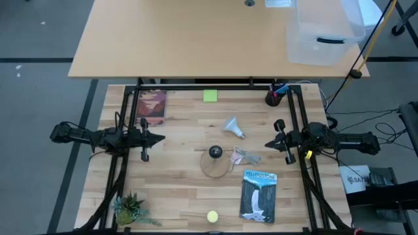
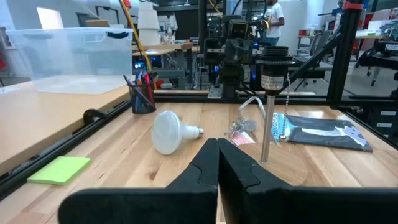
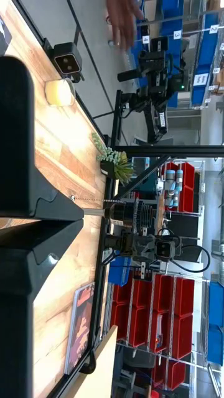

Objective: Screw lightbulb

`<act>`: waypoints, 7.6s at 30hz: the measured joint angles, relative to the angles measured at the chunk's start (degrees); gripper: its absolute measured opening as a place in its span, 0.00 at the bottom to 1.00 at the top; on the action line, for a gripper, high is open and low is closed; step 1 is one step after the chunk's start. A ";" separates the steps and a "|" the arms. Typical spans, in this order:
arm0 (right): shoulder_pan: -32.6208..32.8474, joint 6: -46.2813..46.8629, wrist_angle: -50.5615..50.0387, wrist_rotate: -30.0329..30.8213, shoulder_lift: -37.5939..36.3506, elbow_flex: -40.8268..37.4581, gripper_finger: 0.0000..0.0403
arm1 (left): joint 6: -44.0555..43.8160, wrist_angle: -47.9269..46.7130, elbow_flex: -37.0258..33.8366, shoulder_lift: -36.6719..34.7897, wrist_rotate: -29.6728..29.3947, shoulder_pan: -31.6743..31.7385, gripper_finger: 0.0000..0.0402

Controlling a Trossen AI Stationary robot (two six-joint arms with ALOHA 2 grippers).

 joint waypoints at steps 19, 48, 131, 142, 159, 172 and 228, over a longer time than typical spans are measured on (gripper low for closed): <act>-0.19 11.27 12.41 18.35 4.36 3.40 0.00 | 16.71 0.96 0.00 0.00 0.05 -0.01 0.00; -10.67 18.52 -19.87 14.33 66.68 48.69 0.00 | -11.80 22.56 0.00 0.07 8.37 -0.02 0.00; -15.89 9.93 -9.75 15.47 94.37 52.77 0.38 | -17.03 51.10 1.81 43.26 -10.11 7.09 0.53; -15.75 5.04 -6.26 16.51 79.19 52.77 0.38 | -17.03 51.42 3.44 43.26 -10.11 7.09 0.53; -4.97 -0.13 1.40 14.87 70.55 52.77 0.37 | -2.93 26.60 29.31 50.10 -6.77 5.18 0.53; 4.44 -0.47 20.22 15.04 70.53 47.16 0.37 | -2.89 25.97 30.78 50.37 -6.83 1.88 0.53; 8.51 1.07 75.84 10.13 101.07 42.78 0.37 | -1.59 31.09 30.73 50.37 -4.04 -1.28 0.53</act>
